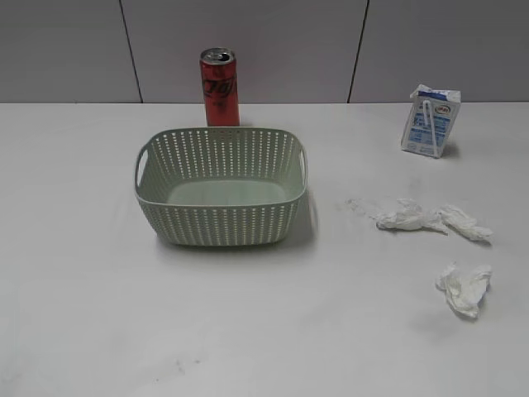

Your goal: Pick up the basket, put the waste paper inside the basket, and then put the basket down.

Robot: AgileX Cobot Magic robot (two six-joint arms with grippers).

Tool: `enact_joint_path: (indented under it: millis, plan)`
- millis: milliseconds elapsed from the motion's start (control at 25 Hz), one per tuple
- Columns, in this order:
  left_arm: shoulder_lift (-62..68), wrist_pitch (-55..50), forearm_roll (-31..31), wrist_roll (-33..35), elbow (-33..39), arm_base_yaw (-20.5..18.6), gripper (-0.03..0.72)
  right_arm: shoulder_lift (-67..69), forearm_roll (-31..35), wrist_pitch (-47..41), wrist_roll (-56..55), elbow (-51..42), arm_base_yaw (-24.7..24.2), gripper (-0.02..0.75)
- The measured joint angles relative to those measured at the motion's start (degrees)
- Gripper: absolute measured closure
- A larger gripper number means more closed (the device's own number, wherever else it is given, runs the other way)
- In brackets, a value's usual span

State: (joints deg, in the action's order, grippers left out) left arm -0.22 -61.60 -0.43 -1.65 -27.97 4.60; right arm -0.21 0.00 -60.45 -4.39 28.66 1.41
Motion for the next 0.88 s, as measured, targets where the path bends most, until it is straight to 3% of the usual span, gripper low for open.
enact_joint_path:
  millis: [880]
  plan:
    - [0.00,3.77,-0.53,-0.06,-1.29,0.00,0.181,0.00,0.00,0.06,-0.13,0.00,0.00,0.151]
